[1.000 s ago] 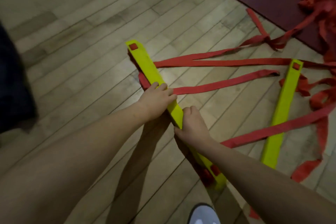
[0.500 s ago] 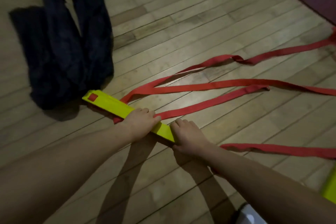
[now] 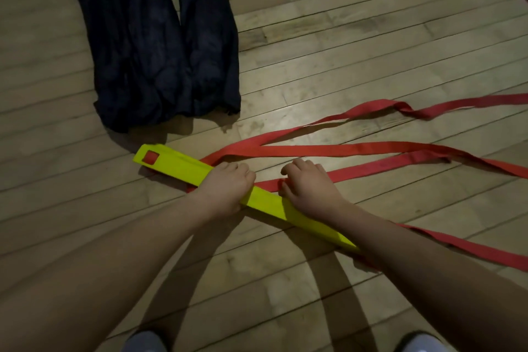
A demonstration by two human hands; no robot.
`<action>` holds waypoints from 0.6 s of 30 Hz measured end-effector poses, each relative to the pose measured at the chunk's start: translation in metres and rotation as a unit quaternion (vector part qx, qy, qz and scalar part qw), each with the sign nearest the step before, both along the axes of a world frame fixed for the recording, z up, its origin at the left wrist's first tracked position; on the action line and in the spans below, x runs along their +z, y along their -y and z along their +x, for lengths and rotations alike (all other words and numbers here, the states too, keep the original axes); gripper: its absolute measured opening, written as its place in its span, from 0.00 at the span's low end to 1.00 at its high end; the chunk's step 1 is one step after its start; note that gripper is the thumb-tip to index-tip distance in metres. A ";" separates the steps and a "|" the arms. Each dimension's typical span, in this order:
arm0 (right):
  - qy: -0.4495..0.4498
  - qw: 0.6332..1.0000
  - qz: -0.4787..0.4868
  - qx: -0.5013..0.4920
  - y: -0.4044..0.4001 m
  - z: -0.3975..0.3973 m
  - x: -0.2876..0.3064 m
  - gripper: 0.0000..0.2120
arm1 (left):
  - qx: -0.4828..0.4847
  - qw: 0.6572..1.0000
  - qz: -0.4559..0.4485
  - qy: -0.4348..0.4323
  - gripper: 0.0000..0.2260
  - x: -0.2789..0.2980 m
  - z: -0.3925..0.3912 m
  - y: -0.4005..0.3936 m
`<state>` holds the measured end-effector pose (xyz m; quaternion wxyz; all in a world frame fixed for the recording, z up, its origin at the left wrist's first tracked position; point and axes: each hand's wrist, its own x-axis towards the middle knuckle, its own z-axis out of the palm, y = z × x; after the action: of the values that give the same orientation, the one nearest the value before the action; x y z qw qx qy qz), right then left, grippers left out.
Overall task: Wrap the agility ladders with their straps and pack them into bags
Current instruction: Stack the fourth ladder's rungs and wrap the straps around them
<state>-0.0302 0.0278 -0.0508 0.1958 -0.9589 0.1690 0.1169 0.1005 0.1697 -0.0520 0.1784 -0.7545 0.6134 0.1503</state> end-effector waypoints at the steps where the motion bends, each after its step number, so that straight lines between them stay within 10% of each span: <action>1: 0.004 1.000 -0.001 0.000 -0.001 0.004 0.000 0.15 | -0.012 1.000 0.008 0.008 0.20 0.002 0.002 0.002; 18: -0.064 0.997 0.001 0.032 -0.033 0.024 -0.003 0.29 | 0.006 0.990 -0.135 -0.040 0.31 0.025 0.009 -0.085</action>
<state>-0.0062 0.0606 -0.0538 0.1820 -0.9540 0.1503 0.1847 0.1096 0.2550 -0.0265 0.0487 -0.7690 0.6300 0.0973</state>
